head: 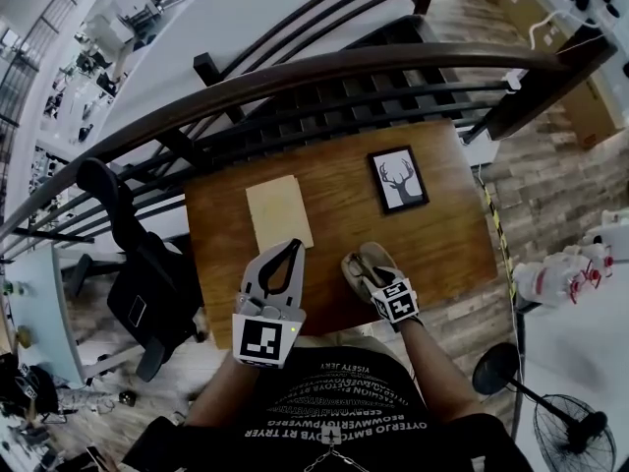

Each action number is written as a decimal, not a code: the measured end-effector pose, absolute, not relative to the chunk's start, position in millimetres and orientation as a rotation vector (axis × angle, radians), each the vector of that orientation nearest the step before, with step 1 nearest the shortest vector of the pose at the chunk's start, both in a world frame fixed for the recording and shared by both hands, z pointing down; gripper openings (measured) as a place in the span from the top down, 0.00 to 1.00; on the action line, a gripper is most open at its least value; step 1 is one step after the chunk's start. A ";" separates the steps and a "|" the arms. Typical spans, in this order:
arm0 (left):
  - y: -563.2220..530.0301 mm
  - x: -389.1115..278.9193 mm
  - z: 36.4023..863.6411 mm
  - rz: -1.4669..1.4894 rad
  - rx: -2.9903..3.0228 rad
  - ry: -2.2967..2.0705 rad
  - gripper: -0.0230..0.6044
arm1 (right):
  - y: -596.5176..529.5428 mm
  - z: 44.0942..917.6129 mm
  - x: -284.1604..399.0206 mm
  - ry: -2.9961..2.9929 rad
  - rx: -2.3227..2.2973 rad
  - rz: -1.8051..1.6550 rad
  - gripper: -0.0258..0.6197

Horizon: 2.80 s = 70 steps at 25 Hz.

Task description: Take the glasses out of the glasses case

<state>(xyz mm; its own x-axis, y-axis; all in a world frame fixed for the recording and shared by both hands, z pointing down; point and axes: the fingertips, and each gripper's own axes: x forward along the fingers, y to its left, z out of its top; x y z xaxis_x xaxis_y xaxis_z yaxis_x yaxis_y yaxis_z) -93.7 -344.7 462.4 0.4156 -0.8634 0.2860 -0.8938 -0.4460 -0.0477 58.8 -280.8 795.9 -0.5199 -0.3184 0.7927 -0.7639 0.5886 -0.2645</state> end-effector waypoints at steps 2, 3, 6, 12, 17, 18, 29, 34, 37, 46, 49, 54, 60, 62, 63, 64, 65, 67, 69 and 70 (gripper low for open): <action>-345.6 -93.5 463.6 0.412 2.547 -1.582 0.92 | -281.8 800.0 57.4 -2.091 0.851 0.797 0.76; -346.0 -93.3 463.7 0.410 2.547 -1.580 0.92 | -282.1 802.4 57.4 -2.084 0.850 0.799 0.76; -346.9 -93.6 464.7 0.412 2.545 -1.577 0.92 | -282.8 810.2 58.9 -2.057 0.854 0.810 0.76; -347.5 -99.6 470.6 0.422 2.526 -1.576 0.92 | -283.9 818.5 57.8 -2.034 0.850 0.821 0.77; -348.6 -99.1 473.4 0.432 2.531 -1.564 0.92 | -283.5 825.8 57.4 -2.015 0.844 0.822 0.80; -348.7 -99.6 474.3 0.432 2.529 -1.565 0.92 | -283.5 827.7 56.6 -2.012 0.842 0.823 0.80; -346.8 -101.9 475.6 0.443 2.517 -1.572 0.92 | -280.1 836.6 58.1 -1.982 0.827 0.820 0.84; -345.1 -100.5 475.7 0.444 2.524 -1.573 0.92 | -278.8 837.3 59.8 -1.976 0.821 0.814 0.91; -345.1 -99.6 473.2 0.442 2.531 -1.576 0.92 | -277.5 836.0 61.3 -1.979 0.819 0.839 0.91; -342.3 -92.1 464.4 0.413 2.540 -1.587 0.92 | -280.1 812.5 69.4 -2.027 0.856 0.854 0.92; -339.3 -87.5 461.3 0.418 2.551 -1.583 0.92 | -281.8 803.5 72.9 -2.046 0.877 0.855 0.92; -335.1 -78.9 456.6 0.412 2.564 -1.583 0.92 | -280.6 790.2 81.6 -2.075 0.898 0.854 0.92; -330.6 -67.5 446.9 0.396 2.577 -1.591 0.92 | -277.1 760.3 86.1 -2.140 0.914 0.836 0.92; -328.8 -62.3 444.2 0.393 2.584 -1.592 0.92 | -277.1 748.5 87.5 -2.168 0.919 0.826 0.92; -327.8 -59.2 443.2 0.392 2.589 -1.592 0.92 | -277.0 742.7 88.5 -2.183 0.919 0.821 0.92; -326.6 -56.0 442.5 0.392 2.592 -1.592 0.92 | -277.0 736.9 89.8 -2.197 0.919 0.816 0.92; -325.5 -52.9 441.9 0.395 2.593 -1.592 0.92 | -277.3 731.0 91.2 -2.213 0.920 0.810 0.92; -324.1 -47.4 439.8 0.389 2.592 -1.592 0.92 | -278.7 718.8 93.9 -2.244 0.923 0.798 0.92; -322.8 -43.4 438.1 0.379 2.590 -1.597 0.92 | -279.9 705.5 95.4 -2.281 0.926 0.784 0.92; -321.6 -41.8 437.5 0.378 2.590 -1.600 0.92 | -280.1 698.3 95.8 -2.301 0.926 0.776 0.92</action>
<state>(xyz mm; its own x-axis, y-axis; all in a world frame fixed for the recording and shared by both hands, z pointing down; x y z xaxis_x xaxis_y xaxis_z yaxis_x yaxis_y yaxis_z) -41.8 -321.6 437.5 0.4261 -0.8705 0.2462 -0.8887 -0.4537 -0.0662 95.8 -280.1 698.3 -0.6209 -0.4314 0.6545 -0.7396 0.5990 -0.3069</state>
